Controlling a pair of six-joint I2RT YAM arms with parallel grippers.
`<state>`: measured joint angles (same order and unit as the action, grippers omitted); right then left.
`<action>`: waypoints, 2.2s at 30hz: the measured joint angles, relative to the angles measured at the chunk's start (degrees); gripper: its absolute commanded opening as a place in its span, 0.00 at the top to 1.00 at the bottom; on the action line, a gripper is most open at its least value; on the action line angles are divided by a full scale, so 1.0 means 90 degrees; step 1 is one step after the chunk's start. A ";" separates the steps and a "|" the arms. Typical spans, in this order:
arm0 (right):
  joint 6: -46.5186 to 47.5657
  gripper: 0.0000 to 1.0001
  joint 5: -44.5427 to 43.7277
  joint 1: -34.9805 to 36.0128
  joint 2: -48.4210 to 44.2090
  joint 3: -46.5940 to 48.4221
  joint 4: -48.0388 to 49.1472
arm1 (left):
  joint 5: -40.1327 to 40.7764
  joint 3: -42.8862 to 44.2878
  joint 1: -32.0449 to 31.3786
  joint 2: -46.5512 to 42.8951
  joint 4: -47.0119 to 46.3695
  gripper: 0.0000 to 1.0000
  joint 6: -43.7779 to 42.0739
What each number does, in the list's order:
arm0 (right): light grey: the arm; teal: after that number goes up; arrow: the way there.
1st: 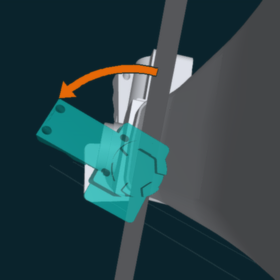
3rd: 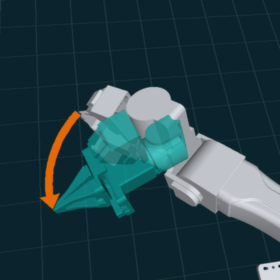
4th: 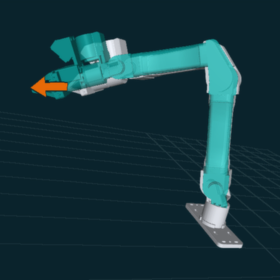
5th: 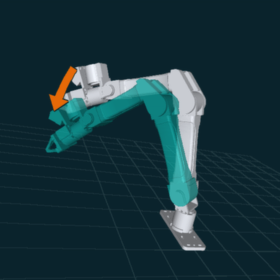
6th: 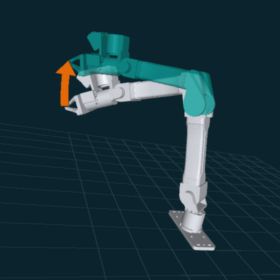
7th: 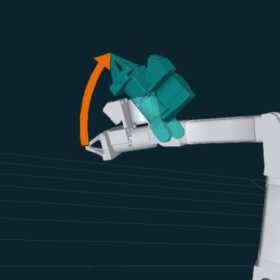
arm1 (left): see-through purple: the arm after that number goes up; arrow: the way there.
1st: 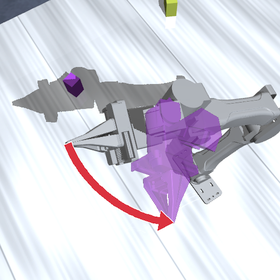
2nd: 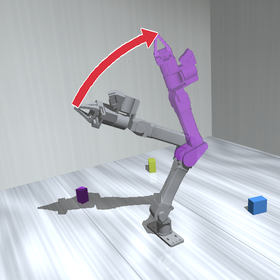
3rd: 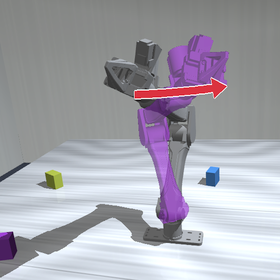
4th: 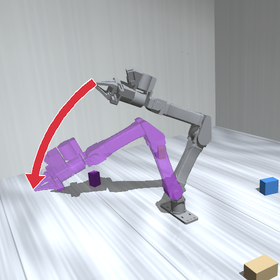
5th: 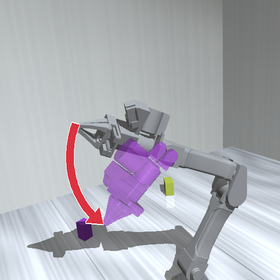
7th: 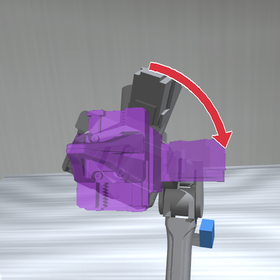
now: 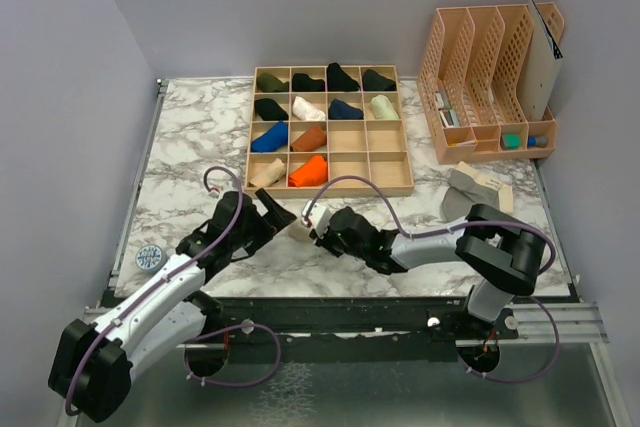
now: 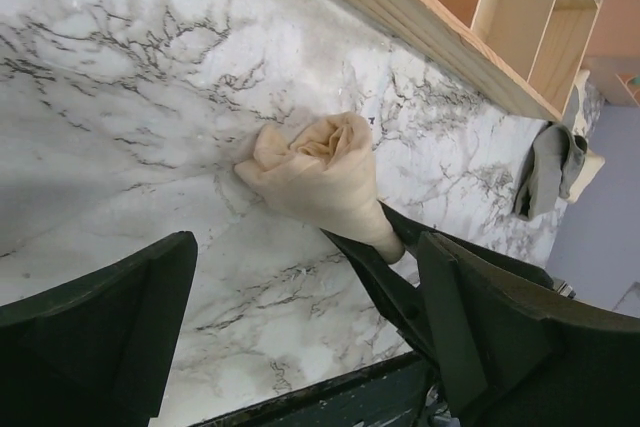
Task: Roll the underwear
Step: Pick up the underwear from the center of the board, then place the underwear in the storage box.
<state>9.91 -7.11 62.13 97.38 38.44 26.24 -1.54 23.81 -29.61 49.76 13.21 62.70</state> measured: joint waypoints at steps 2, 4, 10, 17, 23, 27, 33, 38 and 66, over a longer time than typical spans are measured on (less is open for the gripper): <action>-0.0143 0.99 -0.0012 -0.0002 -0.0085 0.0034 -0.0199 | 0.0146 -0.0017 0.0000 -0.0294 0.0253 0.01 -0.0034; -0.0277 1.00 -0.0012 -0.0046 -0.0296 0.0034 -0.0561 | 0.0289 -0.0029 0.0005 -0.0576 0.0466 0.01 -0.0066; -0.0437 0.99 -0.0010 -0.0289 -0.1239 0.0046 -0.1712 | 0.0699 -0.0034 0.0019 -0.1535 0.0933 0.01 -0.0141; -0.0192 0.99 -0.0129 -0.0872 -0.2319 0.0420 -0.2635 | 0.0872 -0.0029 0.0027 -0.1625 0.1180 0.01 -0.0306; 0.0306 0.99 -0.0746 -0.1644 -0.2254 0.1183 -0.3213 | 0.0865 -0.0027 0.0027 -0.1207 0.1195 0.01 -0.0444; 0.0772 0.99 -0.1399 -0.1926 -0.1591 0.1829 -0.3373 | 0.0782 -0.0029 0.0027 -0.1030 0.1120 0.01 -0.0525; 0.1341 0.99 -0.1749 -0.2001 -0.0510 0.2370 -0.3616 | 0.0619 -0.0029 0.0029 -0.0940 0.1061 0.01 -0.0602; 0.1552 1.00 -0.1819 -0.2079 0.0168 0.2708 -0.3704 | 0.0549 -0.0029 0.0029 -0.0976 0.1061 0.01 -0.0646; 0.2970 0.99 -0.1098 -0.3123 0.1970 0.4925 -0.3677 | 0.0410 0.0262 0.0029 -0.0933 0.1190 0.01 -0.0993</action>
<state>36.64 -16.99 34.02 115.11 82.76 -6.85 2.15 26.17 -29.34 41.36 23.92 53.76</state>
